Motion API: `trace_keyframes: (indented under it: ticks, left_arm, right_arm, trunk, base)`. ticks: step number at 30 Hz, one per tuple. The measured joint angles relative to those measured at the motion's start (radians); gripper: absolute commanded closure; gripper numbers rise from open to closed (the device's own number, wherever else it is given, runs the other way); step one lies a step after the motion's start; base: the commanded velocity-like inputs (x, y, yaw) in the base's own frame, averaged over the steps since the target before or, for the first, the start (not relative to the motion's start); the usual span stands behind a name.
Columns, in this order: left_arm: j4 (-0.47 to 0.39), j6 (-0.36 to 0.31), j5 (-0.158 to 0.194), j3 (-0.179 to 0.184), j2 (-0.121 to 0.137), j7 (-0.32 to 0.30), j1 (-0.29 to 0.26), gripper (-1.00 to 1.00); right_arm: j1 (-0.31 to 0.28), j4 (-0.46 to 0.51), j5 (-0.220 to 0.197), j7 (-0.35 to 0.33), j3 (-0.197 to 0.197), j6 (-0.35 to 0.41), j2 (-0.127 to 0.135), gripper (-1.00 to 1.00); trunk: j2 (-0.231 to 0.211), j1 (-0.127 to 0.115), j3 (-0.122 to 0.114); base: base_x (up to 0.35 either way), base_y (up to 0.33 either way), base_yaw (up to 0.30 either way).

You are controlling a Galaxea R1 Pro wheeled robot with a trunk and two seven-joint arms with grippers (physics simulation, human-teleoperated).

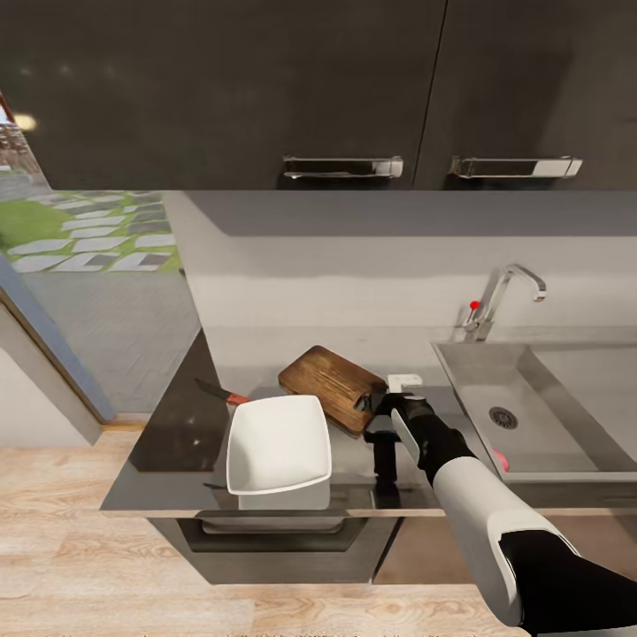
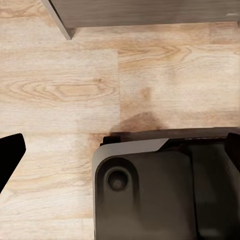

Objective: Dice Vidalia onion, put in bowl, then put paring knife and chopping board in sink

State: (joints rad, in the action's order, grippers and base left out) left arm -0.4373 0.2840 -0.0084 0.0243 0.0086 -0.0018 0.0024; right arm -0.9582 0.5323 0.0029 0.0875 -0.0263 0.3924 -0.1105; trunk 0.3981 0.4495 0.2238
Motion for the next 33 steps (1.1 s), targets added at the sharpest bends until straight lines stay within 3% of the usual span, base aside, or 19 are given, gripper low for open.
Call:
trace_keyframes:
  ticks: [33]
  left_arm:
    - [0.021, 0.0, -0.001, 0.0, -0.001, -0.001, 0.0, -1.0]
  right_arm:
    - [0.0, 0.0, -0.001, 0.0, 0.0, 0.0, 0.0, -1.0]
  trunk:
    - [0.0, 0.0, 0.02]
  base:
    - [0.0, 0.027, 0.0]
